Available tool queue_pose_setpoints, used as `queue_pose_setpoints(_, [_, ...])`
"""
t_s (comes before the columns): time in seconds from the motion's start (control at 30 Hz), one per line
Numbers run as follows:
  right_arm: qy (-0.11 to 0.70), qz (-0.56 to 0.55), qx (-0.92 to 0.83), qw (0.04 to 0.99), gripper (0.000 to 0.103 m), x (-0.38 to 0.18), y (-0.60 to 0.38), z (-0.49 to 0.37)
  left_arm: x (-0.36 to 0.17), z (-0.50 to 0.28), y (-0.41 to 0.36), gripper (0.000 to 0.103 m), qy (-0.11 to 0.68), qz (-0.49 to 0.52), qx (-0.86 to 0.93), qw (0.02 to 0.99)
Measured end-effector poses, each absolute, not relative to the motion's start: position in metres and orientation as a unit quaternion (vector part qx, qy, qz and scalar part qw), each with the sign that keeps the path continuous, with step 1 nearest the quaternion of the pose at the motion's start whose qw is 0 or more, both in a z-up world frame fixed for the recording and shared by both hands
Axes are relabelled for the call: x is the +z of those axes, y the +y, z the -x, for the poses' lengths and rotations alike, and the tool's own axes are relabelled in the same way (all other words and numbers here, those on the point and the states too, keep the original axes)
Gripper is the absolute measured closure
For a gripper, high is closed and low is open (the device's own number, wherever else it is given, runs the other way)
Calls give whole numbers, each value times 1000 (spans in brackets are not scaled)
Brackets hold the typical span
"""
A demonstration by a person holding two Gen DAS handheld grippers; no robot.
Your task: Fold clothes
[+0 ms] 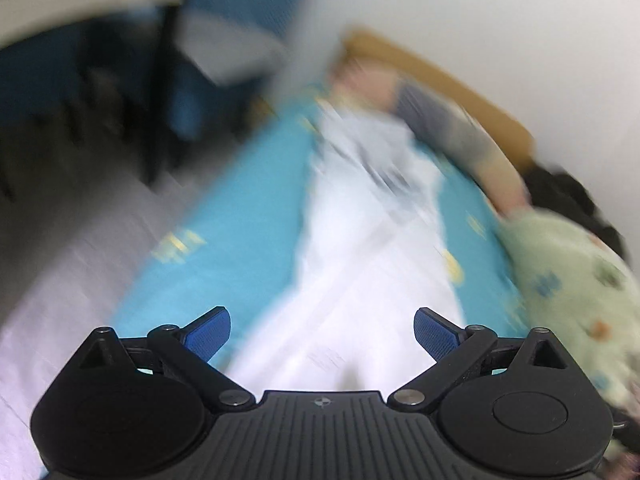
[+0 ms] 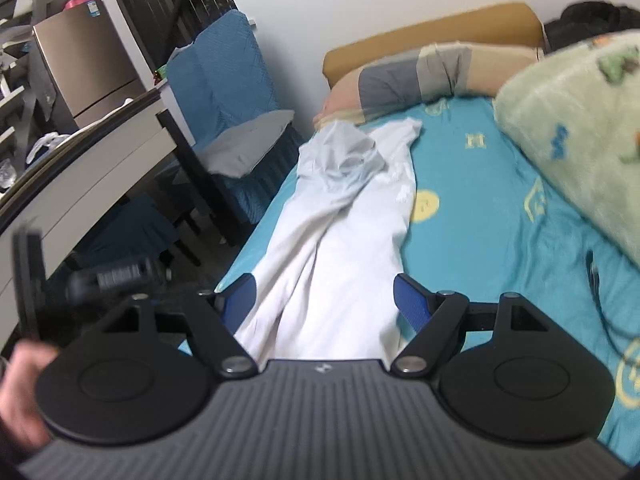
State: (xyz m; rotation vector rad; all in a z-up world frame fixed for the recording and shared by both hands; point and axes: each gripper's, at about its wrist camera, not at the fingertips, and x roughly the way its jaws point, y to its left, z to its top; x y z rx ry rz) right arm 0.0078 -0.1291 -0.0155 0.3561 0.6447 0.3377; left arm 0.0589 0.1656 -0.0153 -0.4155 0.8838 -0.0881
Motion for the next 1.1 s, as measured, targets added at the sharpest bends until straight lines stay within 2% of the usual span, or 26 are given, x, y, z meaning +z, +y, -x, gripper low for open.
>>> queue_pose_setpoints(0.03, [318, -179, 169, 916, 26, -18, -131, -6, -16, -64, 172, 10, 442, 201, -65, 872])
queue_pose_setpoints(0.23, [318, -212, 174, 907, 26, -18, -144, -8, -40, -71, 220, 10, 500, 189, -143, 833])
queue_pose_setpoints(0.4, [321, -253, 176, 895, 26, -22, -154, -15, -80, -72, 243, 29, 542, 150, -134, 816])
queue_pose_setpoints(0.47, [319, -255, 174, 896, 26, -22, -156, -16, -95, -69, 246, 43, 558, 148, -143, 804])
queue_pose_setpoints(0.53, [317, -257, 170, 897, 26, -22, -159, -17, -105, -58, 241, 52, 566, 119, -144, 803])
queue_pose_setpoints(0.6, [317, -264, 166, 896, 26, -23, -163, -18, -107, -48, 238, 55, 559, 97, -145, 811])
queue_pose_setpoints(0.67, [317, -270, 163, 894, 26, -24, -166, -19, -104, -43, 234, 87, 555, 85, -145, 815])
queue_pose_setpoints(0.73, [318, -275, 159, 893, 26, -25, -169, -20, -93, -37, 224, 98, 548, 58, -148, 821])
queue_pose_setpoints(0.97, [310, -291, 149, 893, 26, -25, -182, -17, -15, 9, 135, 100, 472, -153, -184, 848])
queue_pose_setpoints(1.1, [305, -297, 141, 894, 25, -25, -191, -17, 18, 42, 71, 101, 435, -216, -219, 847])
